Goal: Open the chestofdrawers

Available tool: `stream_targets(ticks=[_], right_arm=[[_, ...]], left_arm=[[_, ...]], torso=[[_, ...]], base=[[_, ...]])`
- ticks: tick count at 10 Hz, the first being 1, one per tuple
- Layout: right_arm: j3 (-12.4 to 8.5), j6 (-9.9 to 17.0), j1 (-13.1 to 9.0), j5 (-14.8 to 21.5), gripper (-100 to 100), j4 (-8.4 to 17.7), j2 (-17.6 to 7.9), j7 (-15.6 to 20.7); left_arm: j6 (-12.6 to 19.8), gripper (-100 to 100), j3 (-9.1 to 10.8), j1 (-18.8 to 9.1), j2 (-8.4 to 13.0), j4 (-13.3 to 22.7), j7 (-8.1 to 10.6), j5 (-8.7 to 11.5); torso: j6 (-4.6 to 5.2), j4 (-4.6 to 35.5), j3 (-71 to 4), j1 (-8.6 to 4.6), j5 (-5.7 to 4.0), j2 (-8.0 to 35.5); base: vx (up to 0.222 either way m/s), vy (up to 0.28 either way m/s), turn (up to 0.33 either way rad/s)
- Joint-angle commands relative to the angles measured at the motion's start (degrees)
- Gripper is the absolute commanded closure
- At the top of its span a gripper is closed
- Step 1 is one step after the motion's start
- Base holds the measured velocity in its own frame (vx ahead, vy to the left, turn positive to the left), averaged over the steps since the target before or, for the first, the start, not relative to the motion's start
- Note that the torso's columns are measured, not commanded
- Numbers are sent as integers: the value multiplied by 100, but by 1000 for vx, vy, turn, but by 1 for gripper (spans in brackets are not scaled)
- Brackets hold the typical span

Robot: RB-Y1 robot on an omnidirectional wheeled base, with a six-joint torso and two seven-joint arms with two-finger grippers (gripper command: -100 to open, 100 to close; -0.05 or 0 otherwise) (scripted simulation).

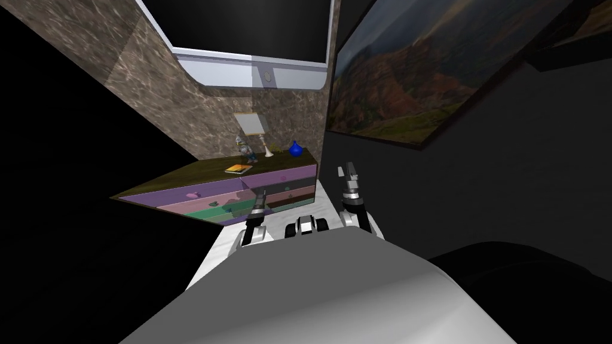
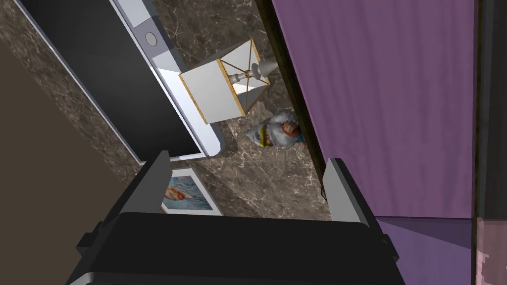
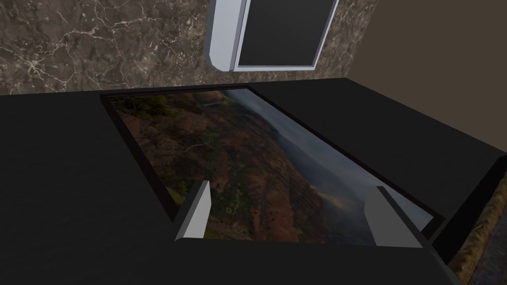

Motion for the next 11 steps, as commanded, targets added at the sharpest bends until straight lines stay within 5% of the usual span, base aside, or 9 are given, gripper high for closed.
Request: stream_targets(ticks=[1,6,11], right_arm=[[0,0,0,0,0,0,0,0],[0,0,0,0,0,0,0,0],[0,0,0,0,0,0,0,0]], left_arm=[[-2,-100,14,-104,12,334,-19,-9],[-69,-100,55,-352,-224,1075,-60,-23],[-111,-100,81,-505,-995,1531,-85,-32]], torso=[[0,0,1,-5,-1,1],[0,3,7,-3,-1,11],[-1,3,7,6,1,12]], base=[[118,-76,-10],[114,-63,-8],[85,-46,-6]])
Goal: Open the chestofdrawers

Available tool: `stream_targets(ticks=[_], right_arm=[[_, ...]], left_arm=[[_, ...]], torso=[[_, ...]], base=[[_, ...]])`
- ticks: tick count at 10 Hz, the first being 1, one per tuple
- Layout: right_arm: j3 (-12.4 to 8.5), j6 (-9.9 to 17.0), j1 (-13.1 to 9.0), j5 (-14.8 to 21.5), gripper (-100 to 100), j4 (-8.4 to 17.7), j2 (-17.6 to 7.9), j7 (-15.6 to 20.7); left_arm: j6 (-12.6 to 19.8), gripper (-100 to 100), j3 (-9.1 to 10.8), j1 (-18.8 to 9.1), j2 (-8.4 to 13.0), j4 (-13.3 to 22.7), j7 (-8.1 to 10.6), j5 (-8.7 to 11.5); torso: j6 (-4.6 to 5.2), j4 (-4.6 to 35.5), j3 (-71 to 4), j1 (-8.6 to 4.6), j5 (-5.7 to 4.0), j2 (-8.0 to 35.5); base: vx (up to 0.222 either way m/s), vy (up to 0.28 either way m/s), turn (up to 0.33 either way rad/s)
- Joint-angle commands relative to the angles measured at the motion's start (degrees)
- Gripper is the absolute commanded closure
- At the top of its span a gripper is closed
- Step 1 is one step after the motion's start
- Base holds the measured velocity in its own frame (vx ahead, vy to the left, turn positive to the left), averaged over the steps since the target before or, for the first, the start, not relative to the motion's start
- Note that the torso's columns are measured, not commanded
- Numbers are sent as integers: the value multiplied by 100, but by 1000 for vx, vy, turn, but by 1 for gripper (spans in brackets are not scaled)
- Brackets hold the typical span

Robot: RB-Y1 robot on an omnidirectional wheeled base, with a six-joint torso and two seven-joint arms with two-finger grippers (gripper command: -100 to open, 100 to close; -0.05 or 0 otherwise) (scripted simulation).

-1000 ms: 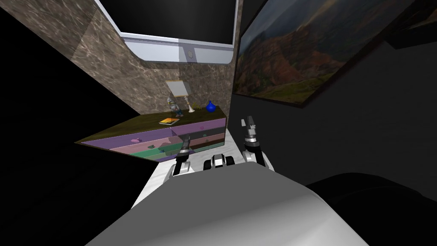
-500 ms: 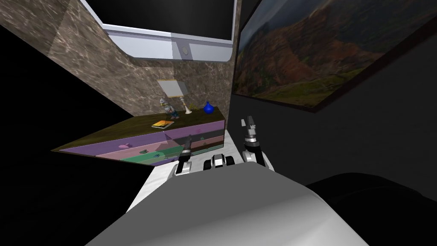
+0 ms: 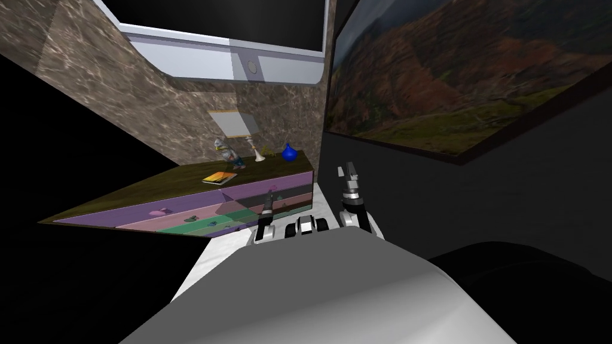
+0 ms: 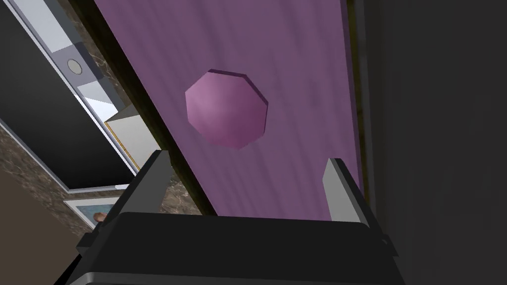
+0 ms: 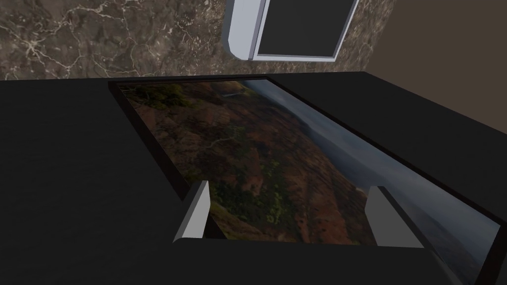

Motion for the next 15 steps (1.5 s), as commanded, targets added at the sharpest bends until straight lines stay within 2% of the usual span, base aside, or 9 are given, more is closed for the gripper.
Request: stream_targets(ticks=[1,2,4,5,6,11,12,13,15], right_arm=[[0,0,0,0,0,0,0,0],[0,0,-1,0,0,0,0,0],[0,0,-1,0,0,0,0,0],[0,0,0,0,0,0,0,0],[0,0,0,0,0,0,0,0],[0,1,-4,0,0,1,1,0],[0,1,-4,0,0,1,0,0],[0,1,-2,0,0,1,0,0],[0,0,0,0,0,0,0,0]], left_arm=[[11,-100,7,-58,-390,125,-15,-6],[25,-100,-2,-25,-310,67,-6,-6],[272,-100,12,-112,-317,-96,-3,-8],[184,-100,8,-84,-316,-47,-3,-7],[21,100,-2,-29,-324,76,-8,-7],[262,100,-71,89,-319,-328,33,-33],[239,100,-59,71,-315,-274,30,-28],[251,-100,-60,73,-99,-278,33,-28],[264,-100,-59,66,183,-269,34,-27]], torso=[[1,1,3,1,1,4],[1,2,5,-2,0,6],[1,-1,-4,-3,-1,-9],[1,-5,-12,-5,-1,-20],[0,-3,-4,-7,-1,-6],[2,7,14,-9,-2,22],[1,1,2,-1,0,2],[1,-10,-23,1,1,-42],[0,-13,-27,-3,0,-44]], base=[[30,-15,-2],[11,-8,-1],[57,2,-7],[33,2,-2],[-40,0,12],[-148,-21,8],[-93,-5,-1],[-22,-3,-3],[10,1,1]])
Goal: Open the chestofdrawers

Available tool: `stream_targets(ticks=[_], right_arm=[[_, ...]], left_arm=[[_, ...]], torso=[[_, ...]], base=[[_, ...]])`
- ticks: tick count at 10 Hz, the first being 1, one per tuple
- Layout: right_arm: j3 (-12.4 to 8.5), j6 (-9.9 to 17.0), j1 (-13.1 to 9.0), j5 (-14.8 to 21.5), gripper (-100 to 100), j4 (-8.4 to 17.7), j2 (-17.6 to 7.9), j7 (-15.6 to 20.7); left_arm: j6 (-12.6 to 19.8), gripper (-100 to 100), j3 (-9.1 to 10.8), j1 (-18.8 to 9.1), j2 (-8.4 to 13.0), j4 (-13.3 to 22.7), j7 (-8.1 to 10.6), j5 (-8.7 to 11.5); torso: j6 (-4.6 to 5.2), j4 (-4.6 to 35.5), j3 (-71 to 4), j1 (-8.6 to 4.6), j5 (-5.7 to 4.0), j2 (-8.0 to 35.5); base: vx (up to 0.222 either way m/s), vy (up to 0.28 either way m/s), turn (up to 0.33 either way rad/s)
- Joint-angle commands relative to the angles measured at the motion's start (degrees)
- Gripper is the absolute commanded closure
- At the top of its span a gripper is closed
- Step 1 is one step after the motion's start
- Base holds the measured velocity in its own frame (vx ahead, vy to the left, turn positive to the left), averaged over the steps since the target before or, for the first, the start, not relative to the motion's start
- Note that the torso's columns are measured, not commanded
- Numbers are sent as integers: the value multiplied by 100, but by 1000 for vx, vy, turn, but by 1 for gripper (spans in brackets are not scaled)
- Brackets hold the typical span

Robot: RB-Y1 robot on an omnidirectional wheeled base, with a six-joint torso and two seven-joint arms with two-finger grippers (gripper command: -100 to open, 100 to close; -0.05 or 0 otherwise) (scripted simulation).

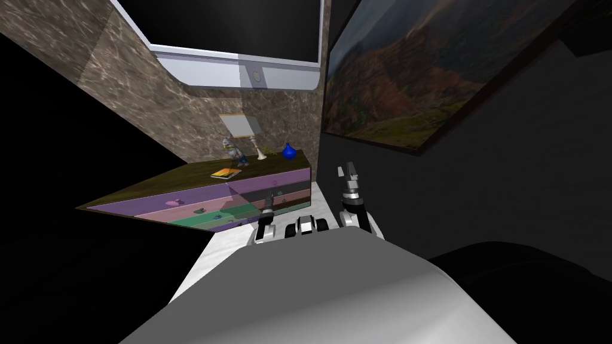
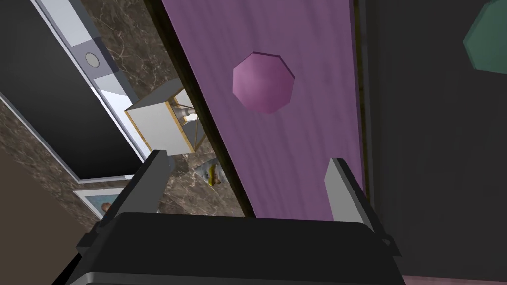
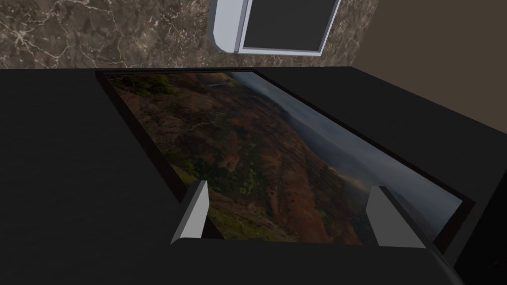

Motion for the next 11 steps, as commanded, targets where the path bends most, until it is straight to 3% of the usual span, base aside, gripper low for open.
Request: stream_targets(ticks=[1,4,5,8,11], right_arm=[[0,0,0,0,0,0,0,0],[0,0,0,0,0,0,0,0],[0,0,0,0,0,0,0,0],[0,0,2,0,0,0,0,0],[0,0,-1,0,0,0,0,0]], left_arm=[[57,-100,-6,6,352,-44,10,0],[117,-100,-1,-24,686,-8,18,7],[268,-100,17,-101,763,10,31,22],[356,-100,37,-148,450,-90,27,25],[372,-100,42,-157,-54,-118,25,25]], torso=[[1,6,12,-3,-1,18],[1,13,29,-6,-2,44],[1,12,26,-5,-1,39],[1,6,15,-9,-1,25],[1,19,41,-7,-2,65]], base=[[24,4,-1],[24,1,-2],[108,21,-10],[124,20,-7],[19,-5,0]])
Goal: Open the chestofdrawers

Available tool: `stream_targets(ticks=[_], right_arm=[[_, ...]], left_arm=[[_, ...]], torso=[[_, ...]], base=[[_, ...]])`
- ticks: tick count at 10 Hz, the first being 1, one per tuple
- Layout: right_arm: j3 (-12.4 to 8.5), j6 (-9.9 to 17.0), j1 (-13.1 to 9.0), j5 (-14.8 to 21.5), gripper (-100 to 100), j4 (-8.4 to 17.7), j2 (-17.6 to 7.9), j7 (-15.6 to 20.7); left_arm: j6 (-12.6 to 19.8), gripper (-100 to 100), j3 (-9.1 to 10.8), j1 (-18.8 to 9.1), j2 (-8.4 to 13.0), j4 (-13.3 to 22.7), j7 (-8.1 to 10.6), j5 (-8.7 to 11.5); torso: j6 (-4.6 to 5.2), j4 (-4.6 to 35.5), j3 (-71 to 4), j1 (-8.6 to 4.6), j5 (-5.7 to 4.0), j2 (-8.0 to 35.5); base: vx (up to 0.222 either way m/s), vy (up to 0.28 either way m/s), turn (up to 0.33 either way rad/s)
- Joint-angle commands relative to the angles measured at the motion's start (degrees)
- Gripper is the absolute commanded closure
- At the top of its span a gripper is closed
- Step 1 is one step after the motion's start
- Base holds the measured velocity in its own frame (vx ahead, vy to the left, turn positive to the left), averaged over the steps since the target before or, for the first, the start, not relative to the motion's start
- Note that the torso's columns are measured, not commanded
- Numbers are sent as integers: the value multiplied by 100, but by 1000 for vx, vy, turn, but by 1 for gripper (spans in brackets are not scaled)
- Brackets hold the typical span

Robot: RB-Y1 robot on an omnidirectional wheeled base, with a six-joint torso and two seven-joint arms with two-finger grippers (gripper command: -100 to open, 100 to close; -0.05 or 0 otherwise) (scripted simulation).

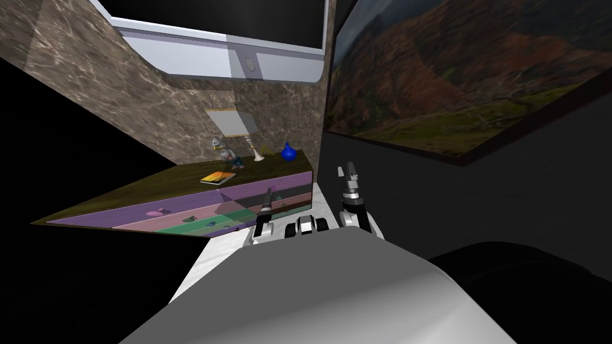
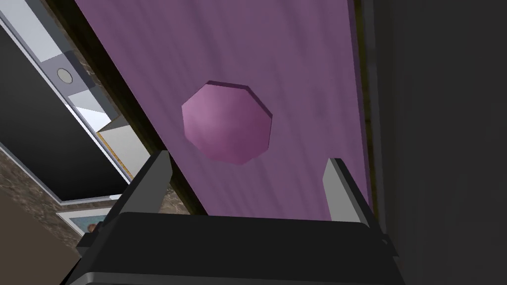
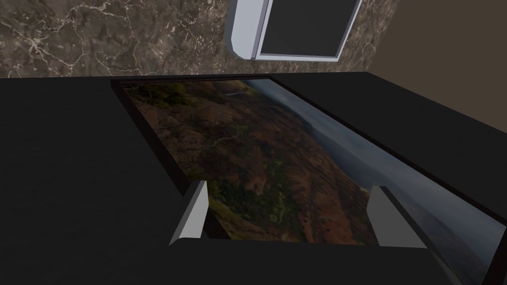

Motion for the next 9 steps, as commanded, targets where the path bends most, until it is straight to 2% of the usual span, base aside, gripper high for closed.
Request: stream_targets(ticks=[1,2,3,5,6,7,9], right_arm=[[0,0,0,0,0,0,0,0],[0,0,0,0,0,0,0,0],[0,0,0,0,0,0,0,0],[0,0,1,0,0,0,0,0],[-1,0,1,0,0,0,-1,0],[0,0,1,0,0,0,0,0],[0,0,-1,0,0,0,0,0]], left_arm=[[16,-100,6,-31,-382,1,-5,-1],[17,-100,6,-32,-467,-1,-5,-1],[7,-100,11,-46,-407,30,-5,0],[228,-100,22,-108,-420,-135,-9,-2],[165,-100,21,-90,-411,-100,-4,0],[25,100,12,-55,-420,17,-11,-1],[154,100,-19,-35,-410,-177,10,-8]], torso=[[0,-3,-7,5,2,-10],[0,-6,-14,7,2,-21],[0,-9,-19,6,2,-29],[0,-11,-27,6,1,-43],[-1,-14,-30,10,3,-48],[-1,-9,-18,4,2,-27],[1,-15,-12,7,7,-22]], base=[[-5,-1,-1],[0,0,0],[0,0,0],[63,14,-14],[38,13,-2],[-42,-15,17],[-82,-14,12]])
